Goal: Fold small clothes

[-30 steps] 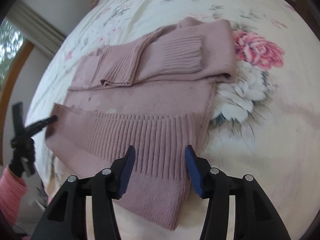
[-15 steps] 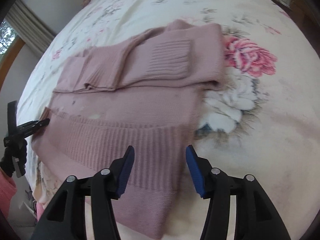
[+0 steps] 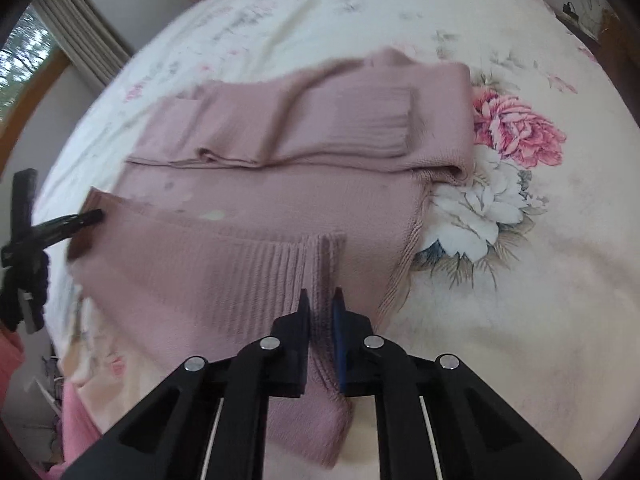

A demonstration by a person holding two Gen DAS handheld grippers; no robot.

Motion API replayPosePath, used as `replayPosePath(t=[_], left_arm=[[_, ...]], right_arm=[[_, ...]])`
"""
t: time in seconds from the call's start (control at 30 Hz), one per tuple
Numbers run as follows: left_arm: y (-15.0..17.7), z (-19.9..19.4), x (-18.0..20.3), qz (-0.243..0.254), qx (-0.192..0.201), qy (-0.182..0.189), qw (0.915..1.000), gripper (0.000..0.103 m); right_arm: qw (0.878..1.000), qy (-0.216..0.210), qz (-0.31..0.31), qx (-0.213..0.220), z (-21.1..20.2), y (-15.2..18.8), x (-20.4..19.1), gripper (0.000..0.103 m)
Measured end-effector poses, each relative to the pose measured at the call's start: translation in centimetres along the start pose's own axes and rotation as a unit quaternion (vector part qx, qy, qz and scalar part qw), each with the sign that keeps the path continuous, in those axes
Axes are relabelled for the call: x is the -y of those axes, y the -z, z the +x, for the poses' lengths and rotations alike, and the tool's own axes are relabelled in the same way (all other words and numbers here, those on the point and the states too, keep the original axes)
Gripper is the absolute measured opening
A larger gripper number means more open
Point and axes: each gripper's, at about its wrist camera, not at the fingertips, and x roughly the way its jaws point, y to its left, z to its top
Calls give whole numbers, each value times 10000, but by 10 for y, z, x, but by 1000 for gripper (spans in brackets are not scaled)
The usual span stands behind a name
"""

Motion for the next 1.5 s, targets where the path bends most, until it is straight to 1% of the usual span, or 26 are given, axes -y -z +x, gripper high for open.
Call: replayPosePath(t=[0.1, 0.2, 0.27, 0.33, 0.4, 0.47, 0.53, 0.6, 0.7, 0.8, 0.9, 0.97, 1.03, 1.2, 1.33, 1.4, 1.47, 1.5], left_arm=[[6, -22, 7, 54, 244, 158, 9996, 8], [6, -43, 10, 41, 533, 219, 9983, 7], [2, -55, 12, 45, 731, 234, 9970, 7], [-9, -68, 15, 33, 939, 289, 9952, 7], [-27, -81, 18, 44, 1182, 314, 9925, 7], [-51, -86, 21, -1, 1381, 315, 9899, 7], [-71, -87, 23, -30, 1537, 270, 9877, 7], [-98, -79, 23, -61, 1660, 161, 9860, 7], [-132, -62, 22, -56, 1715, -4, 9852, 7], [-163, -39, 17, -96, 1685, -118, 9856, 7], [-182, -15, 12, -215, 1579, -152, 9871, 7], [-193, -1, 10, -248, 1513, -194, 9880, 7], [-201, 18, 8, -281, 1371, -222, 9899, 7], [-202, 61, 0, -285, 1007, -455, 9935, 8], [-201, 88, -13, -484, 741, -597, 9943, 9], [-198, 98, -21, -587, 591, -718, 9939, 14], [-196, 101, -28, -662, 533, -795, 9932, 18], [-195, 100, -32, -716, 536, -820, 9926, 20]], right_arm=[[9995, -240, 114, 156, -19, 10, 3, 10], [9982, -432, 261, 318, -36, 12, 8, 10], [9965, -578, 369, 477, -47, 7, 8, 9], [9945, -671, 440, 671, -63, -2, 12, 9], [9928, -687, 472, 859, -74, -15, 13, 9], [9910, -614, 479, 1090, -85, -38, 15, 9], [9898, -535, 508, 1219, -89, -59, 18, 9], [9890, -459, 581, 1282, -87, -83, 22, 9], [9883, -272, 657, 1351, -77, -118, 30, 9], [9877, -188, 848, 1300, -57, -154, 41, 9], [9880, -25, 955, 1210, -35, -179, 50, 9], [9881, 10, 1033, 1142, -21, -189, 56, 9], [9886, 82, 1096, 1027, -5, -195, 62, 9], [9905, 318, 1142, 699, 37, -204, 73, 9], [9897, 412, 1270, 526, 61, -204, 83, 10], [9888, 405, 1364, 460, 70, -203, 89, 11], [9880, 447, 1414, 434, 73, -199, 92, 16], [9876, 477, 1428, 439, 72, -197, 94, 17]])
